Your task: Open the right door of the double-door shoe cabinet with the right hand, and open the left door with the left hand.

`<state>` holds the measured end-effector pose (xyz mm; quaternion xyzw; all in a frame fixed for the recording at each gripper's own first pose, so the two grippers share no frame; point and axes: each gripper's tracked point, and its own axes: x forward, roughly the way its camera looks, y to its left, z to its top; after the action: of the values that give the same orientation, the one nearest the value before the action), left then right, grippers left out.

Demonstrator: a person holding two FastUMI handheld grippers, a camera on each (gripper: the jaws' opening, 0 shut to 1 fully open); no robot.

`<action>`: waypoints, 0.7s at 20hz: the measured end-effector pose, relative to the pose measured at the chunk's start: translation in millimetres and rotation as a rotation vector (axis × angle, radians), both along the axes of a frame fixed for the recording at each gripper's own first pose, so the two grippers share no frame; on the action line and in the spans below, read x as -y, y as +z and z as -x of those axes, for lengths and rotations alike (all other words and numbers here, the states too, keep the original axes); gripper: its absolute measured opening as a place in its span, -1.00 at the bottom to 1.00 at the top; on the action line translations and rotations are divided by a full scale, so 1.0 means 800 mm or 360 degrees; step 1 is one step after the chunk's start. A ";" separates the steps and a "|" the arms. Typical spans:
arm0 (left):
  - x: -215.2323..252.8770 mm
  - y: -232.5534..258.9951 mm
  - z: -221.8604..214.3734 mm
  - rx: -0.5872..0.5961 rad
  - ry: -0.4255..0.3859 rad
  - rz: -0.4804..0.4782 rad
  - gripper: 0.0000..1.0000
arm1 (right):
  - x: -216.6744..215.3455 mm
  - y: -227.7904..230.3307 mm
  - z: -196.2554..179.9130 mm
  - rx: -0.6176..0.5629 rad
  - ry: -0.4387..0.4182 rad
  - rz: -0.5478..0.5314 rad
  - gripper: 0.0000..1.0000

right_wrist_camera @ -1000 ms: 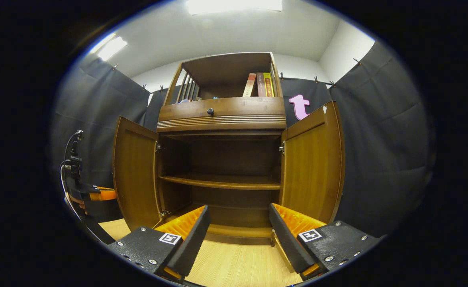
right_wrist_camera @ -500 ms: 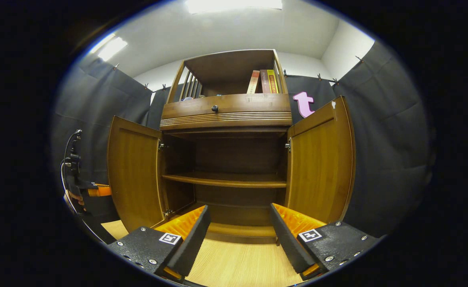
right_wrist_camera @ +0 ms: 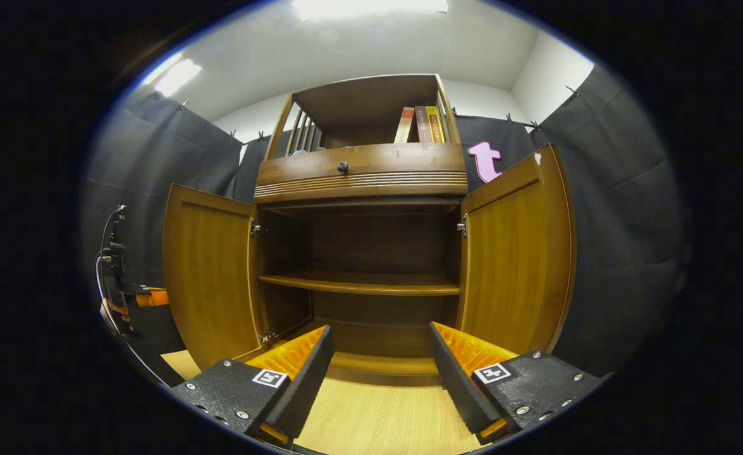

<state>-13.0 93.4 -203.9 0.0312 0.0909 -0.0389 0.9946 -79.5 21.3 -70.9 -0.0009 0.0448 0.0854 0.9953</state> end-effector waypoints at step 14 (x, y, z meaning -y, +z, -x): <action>0.044 0.029 0.015 0.0046 -0.0104 0.0088 -0.78 | 0.034 0.010 -0.007 -0.0020 -0.0073 -0.0040 1.00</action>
<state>-25.1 58.1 -180.6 0.0073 0.0744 -0.0734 0.9945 -73.9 -6.0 -62.5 0.0132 0.0501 0.0632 0.9967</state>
